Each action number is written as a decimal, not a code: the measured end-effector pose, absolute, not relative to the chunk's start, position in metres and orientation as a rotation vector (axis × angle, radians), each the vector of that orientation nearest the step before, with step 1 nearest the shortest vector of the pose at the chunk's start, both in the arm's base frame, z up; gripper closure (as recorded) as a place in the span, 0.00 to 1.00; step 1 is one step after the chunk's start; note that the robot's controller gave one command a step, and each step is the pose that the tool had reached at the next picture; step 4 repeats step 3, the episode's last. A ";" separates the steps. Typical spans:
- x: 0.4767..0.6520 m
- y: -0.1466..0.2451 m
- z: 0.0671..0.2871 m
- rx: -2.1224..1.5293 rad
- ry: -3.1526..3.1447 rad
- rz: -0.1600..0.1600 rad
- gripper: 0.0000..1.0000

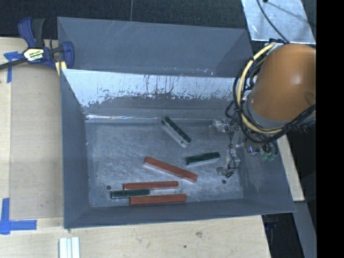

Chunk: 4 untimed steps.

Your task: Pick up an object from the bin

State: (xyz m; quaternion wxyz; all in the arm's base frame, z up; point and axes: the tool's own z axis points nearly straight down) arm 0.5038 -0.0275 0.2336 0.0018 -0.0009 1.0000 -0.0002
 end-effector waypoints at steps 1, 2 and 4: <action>0.545 -0.037 0.078 -0.086 3.143 0.000 0.00; 0.547 -0.036 0.081 -0.088 3.137 -0.001 1.00; 0.544 -0.015 0.226 -0.125 3.126 -0.001 1.00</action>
Offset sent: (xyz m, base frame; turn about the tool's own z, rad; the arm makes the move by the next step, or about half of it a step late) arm 0.0420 -0.0091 -0.1525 -0.0531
